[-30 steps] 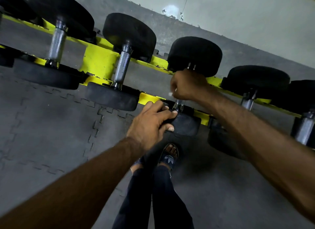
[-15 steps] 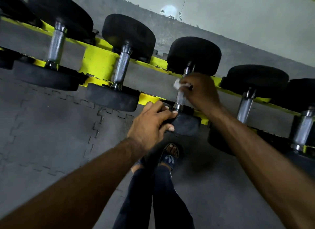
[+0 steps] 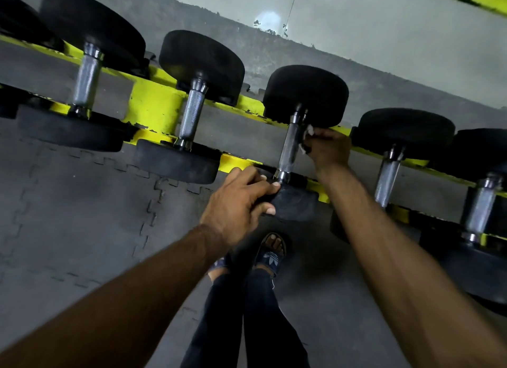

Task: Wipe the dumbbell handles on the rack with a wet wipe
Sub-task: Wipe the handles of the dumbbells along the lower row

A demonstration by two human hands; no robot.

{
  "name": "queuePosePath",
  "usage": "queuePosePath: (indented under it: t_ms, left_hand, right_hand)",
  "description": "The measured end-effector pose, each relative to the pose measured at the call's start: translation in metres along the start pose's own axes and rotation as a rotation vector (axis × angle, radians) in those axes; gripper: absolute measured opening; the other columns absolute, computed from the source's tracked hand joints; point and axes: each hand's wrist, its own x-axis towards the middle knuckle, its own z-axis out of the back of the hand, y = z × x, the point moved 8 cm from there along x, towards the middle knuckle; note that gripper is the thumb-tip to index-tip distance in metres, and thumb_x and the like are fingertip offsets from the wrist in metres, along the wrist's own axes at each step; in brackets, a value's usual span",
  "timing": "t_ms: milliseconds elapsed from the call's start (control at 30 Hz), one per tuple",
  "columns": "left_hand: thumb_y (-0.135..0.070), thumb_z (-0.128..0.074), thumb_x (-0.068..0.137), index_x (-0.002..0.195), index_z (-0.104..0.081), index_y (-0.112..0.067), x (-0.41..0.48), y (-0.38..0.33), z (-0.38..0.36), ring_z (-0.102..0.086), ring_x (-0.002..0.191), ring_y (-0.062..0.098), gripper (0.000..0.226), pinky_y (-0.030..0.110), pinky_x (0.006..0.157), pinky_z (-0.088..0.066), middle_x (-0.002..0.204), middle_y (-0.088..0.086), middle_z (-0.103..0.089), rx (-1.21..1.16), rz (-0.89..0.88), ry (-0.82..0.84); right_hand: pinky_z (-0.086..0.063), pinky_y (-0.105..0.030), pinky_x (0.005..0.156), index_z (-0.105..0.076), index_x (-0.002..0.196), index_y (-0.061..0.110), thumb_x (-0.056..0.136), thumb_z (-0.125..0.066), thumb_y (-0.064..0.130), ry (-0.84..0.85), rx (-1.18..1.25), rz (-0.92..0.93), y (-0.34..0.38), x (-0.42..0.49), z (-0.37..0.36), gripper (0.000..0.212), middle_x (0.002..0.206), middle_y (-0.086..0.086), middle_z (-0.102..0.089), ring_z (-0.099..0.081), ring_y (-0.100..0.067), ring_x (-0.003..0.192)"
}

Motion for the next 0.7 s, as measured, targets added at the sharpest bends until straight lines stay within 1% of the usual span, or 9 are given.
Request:
queuePosePath:
  t_ms: [67,167,200,267,333,467,533,600,700]
  left_hand:
    - [-0.033,-0.078,0.083,0.117,-0.069,-0.022,0.0,0.0,0.0,-0.046,0.095,0.018,0.037,0.035,0.069,-0.049,0.104,-0.004,-0.054,-0.002,0.005,0.0]
    - [-0.033,-0.078,0.083,0.118,-0.069,-0.022,-0.001,0.001,0.001,-0.046,0.095,0.018,0.038,0.035,0.068,-0.051,0.104,-0.004,-0.054,0.007,0.007,-0.005]
    - [-0.033,-0.077,0.083,0.118,-0.069,-0.021,-0.001,0.0,0.001,-0.047,0.095,0.019,0.038,0.035,0.068,-0.051,0.104,-0.003,-0.054,0.006,0.002,-0.01]
    - [-0.034,-0.076,0.084,0.117,-0.069,-0.021,-0.002,0.0,0.001,-0.048,0.095,0.021,0.037,0.036,0.069,-0.051,0.104,-0.003,-0.054,-0.002,-0.008,-0.02]
    - [-0.036,-0.074,0.084,0.116,-0.069,-0.022,-0.001,0.0,0.002,-0.048,0.093,0.021,0.035,0.037,0.069,-0.052,0.103,-0.003,-0.055,-0.016,-0.009,-0.029]
    - [-0.035,-0.075,0.084,0.115,-0.07,-0.022,-0.001,-0.001,0.003,-0.048,0.092,0.022,0.034,0.039,0.068,-0.052,0.101,-0.002,-0.055,-0.018,-0.011,-0.025]
    - [-0.034,-0.077,0.083,0.115,-0.07,-0.021,0.0,-0.001,0.003,-0.048,0.092,0.022,0.035,0.039,0.068,-0.052,0.101,-0.002,-0.055,-0.01,-0.004,-0.019]
    - [-0.034,-0.078,0.082,0.115,-0.07,-0.022,0.0,-0.001,0.003,-0.049,0.092,0.022,0.035,0.04,0.067,-0.052,0.101,-0.003,-0.056,-0.007,0.004,-0.013]
    - [-0.036,-0.076,0.084,0.116,-0.069,-0.024,0.0,0.0,0.003,-0.048,0.094,0.021,0.035,0.04,0.067,-0.052,0.102,-0.003,-0.055,-0.004,0.008,-0.01]
  right_hand:
    - [-0.051,-0.023,0.061,-0.075,0.076,0.017,0.071,-0.072,-0.011,0.099,0.047,-0.03,-0.009,-0.009,-0.001,0.029,0.07,0.003,-0.07,-0.062,-0.007,0.064]
    - [-0.055,-0.021,0.071,-0.076,0.091,0.016,0.075,-0.073,-0.012,0.322,0.06,-0.087,-0.028,-0.029,0.002,0.032,0.085,0.0,-0.075,-0.069,-0.009,0.078]
    - [-0.056,-0.02,0.072,-0.075,0.095,0.014,0.076,-0.073,-0.011,0.351,0.043,-0.08,-0.03,-0.033,0.004,0.031,0.087,-0.002,-0.075,-0.069,-0.009,0.079]
    - [-0.058,-0.022,0.073,-0.075,0.094,0.011,0.077,-0.076,-0.008,0.329,0.005,-0.042,-0.025,-0.031,0.006,0.026,0.086,-0.003,-0.075,-0.071,-0.011,0.078]
    - [-0.058,-0.026,0.068,-0.073,0.086,0.011,0.079,-0.073,-0.007,0.308,0.046,-0.025,-0.016,-0.024,0.003,0.019,0.081,-0.004,-0.074,-0.071,-0.013,0.075]
    - [-0.057,-0.027,0.062,-0.072,0.097,0.003,0.086,-0.07,-0.001,0.163,0.156,0.004,0.003,0.0,0.0,0.012,0.091,-0.01,-0.073,-0.07,-0.017,0.079]
    - [-0.059,-0.028,0.065,-0.073,0.091,0.006,0.085,-0.072,0.0,0.13,0.213,-0.028,-0.001,-0.001,-0.003,0.008,0.088,-0.009,-0.073,-0.069,-0.016,0.077]
    - [-0.059,-0.032,0.067,-0.074,0.08,0.012,0.083,-0.074,-0.002,0.154,0.156,-0.1,-0.017,-0.011,-0.002,0.014,0.075,-0.005,-0.073,-0.068,-0.015,0.069]
    - [-0.061,-0.034,0.065,-0.072,0.072,0.009,0.082,-0.069,-0.01,0.285,-0.033,-0.195,-0.039,-0.028,0.004,0.021,0.063,-0.005,-0.071,-0.067,-0.02,0.061]
